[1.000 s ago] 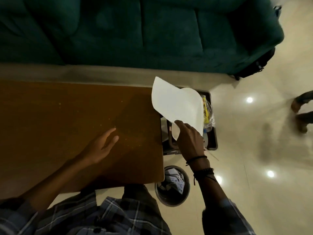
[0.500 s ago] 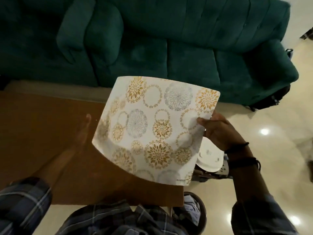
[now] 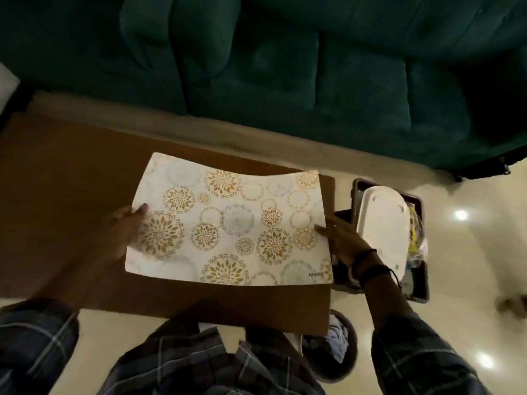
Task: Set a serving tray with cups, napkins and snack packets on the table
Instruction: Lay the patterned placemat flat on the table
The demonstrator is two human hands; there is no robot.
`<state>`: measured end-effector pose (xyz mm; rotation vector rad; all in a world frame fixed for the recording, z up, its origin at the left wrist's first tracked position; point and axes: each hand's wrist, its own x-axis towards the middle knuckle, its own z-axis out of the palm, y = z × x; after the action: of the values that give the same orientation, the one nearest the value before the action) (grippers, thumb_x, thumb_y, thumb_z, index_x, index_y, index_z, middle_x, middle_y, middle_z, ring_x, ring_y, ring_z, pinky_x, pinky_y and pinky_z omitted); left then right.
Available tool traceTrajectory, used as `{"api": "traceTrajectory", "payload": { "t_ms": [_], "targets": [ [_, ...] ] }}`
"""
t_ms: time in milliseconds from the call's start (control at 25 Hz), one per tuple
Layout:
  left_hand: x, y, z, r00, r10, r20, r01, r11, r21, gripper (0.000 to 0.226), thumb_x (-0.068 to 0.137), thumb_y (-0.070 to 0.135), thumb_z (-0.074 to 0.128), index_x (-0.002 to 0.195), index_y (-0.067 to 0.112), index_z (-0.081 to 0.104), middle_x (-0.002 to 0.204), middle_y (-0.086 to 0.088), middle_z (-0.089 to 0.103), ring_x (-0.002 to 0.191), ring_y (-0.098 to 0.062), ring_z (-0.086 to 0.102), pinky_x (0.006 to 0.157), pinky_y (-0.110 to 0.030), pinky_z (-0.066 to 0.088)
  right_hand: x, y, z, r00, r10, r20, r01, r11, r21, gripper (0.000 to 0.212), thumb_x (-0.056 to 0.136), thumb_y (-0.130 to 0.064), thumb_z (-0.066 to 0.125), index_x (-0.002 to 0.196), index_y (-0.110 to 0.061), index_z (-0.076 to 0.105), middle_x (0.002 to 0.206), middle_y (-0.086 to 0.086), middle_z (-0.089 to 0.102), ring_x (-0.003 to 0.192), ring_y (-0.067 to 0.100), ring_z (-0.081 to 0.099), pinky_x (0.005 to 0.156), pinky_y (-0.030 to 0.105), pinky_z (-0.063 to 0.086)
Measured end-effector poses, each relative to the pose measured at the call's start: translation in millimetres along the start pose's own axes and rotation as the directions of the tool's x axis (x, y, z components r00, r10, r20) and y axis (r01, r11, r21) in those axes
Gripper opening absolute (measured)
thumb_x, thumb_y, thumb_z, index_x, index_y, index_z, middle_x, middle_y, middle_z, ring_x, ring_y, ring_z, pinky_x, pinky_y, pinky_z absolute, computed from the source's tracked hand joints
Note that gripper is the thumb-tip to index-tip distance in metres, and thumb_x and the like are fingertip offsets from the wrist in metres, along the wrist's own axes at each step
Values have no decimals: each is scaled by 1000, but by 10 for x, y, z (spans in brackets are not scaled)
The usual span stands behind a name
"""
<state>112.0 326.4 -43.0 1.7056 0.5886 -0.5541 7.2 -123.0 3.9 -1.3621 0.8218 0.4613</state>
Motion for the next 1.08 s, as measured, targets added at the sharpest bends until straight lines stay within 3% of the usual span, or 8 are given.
{"api": "traceTrajectory", "payload": {
  "t_ms": [80, 280, 400, 560, 680, 800, 960, 1080],
  "targets": [
    [97, -164, -180, 998, -47, -40, 47, 999, 6, 38, 91, 31, 60, 114, 1, 59, 84, -5, 67, 67, -17, 67, 53, -28, 56, 112, 236, 302, 1000, 29, 4, -29, 1000, -5, 44, 80, -12, 69, 120, 0, 58, 126, 22, 61, 110, 39, 62, 93, 54, 51],
    [633, -555, -592, 987, -92, -130, 88, 995, -34, 36, 92, -3, 52, 128, -2, 48, 120, -24, 58, 92, -32, 60, 81, -45, 51, 652, 719, 920, 989, 85, -119, -84, 996, 18, 37, 90, 7, 55, 126, 4, 52, 129, 22, 59, 113, 38, 59, 97, 54, 47],
    [1012, -773, -821, 975, -75, -208, 79, 997, 8, 33, 92, -2, 53, 125, 0, 52, 125, -26, 59, 101, -31, 58, 75, -37, 52, 956, 920, 1262, 982, 107, -159, -117, 991, -60, 34, 91, 9, 51, 124, 0, 56, 125, 20, 62, 111, 35, 62, 97, 55, 49],
    [1513, -1074, -1083, 964, -65, -260, 95, 990, 107, 31, 92, 2, 54, 123, 5, 54, 122, -22, 61, 83, -17, 62, 64, -24, 52, 1365, 1122, 1758, 974, 64, -218, -101, 982, -162, 34, 90, 9, 54, 92, -23, 67, 109, 9, 69, 105, 29, 66, 92, 49, 53],
    [1670, -1245, -1169, 963, 33, -267, 42, 962, 270, 45, 92, 7, 57, 135, 8, 42, 137, -22, 50, 98, -20, 60, 80, -31, 48, 1511, 1333, 2051, 929, -27, -370, -84, 956, -282, 33, 87, 0, 63, 116, -16, 61, 125, 11, 62, 120, 30, 57, 96, 43, 50],
    [1615, -1448, -1162, 960, 225, -168, -71, 772, 632, 81, 85, 23, 69, 149, 10, 21, 155, -18, 23, 139, -34, 30, 108, -45, 33, 1463, 1576, 2292, 927, -209, -311, -51, 752, -657, 66, 87, -21, 67, 145, -24, 35, 155, 6, 28, 143, 28, 23, 113, 46, 29],
    [1435, -1743, -1037, 965, 201, 168, -256, 586, 769, 92, 83, 29, 71, 152, 14, 12, 161, -14, 0, 148, -30, 5, 115, -48, 24, 1387, 1886, 2534, 984, -167, -61, 27, 479, -877, 78, 87, -35, 64, 149, -38, 17, 162, 1, -2, 149, 27, 1, 118, 46, 21],
    [1430, -1806, -1077, 955, 221, 195, -289, 573, 766, 91, 86, 29, 67, 152, 19, 6, 162, -9, -8, 149, -25, -3, 114, -51, 28, 1371, 2010, 2584, 983, -174, -57, 20, 412, -911, 82, 89, -34, 63, 149, -38, 8, 162, 1, -10, 149, 27, -3, 118, 44, 25]
  ]
}}
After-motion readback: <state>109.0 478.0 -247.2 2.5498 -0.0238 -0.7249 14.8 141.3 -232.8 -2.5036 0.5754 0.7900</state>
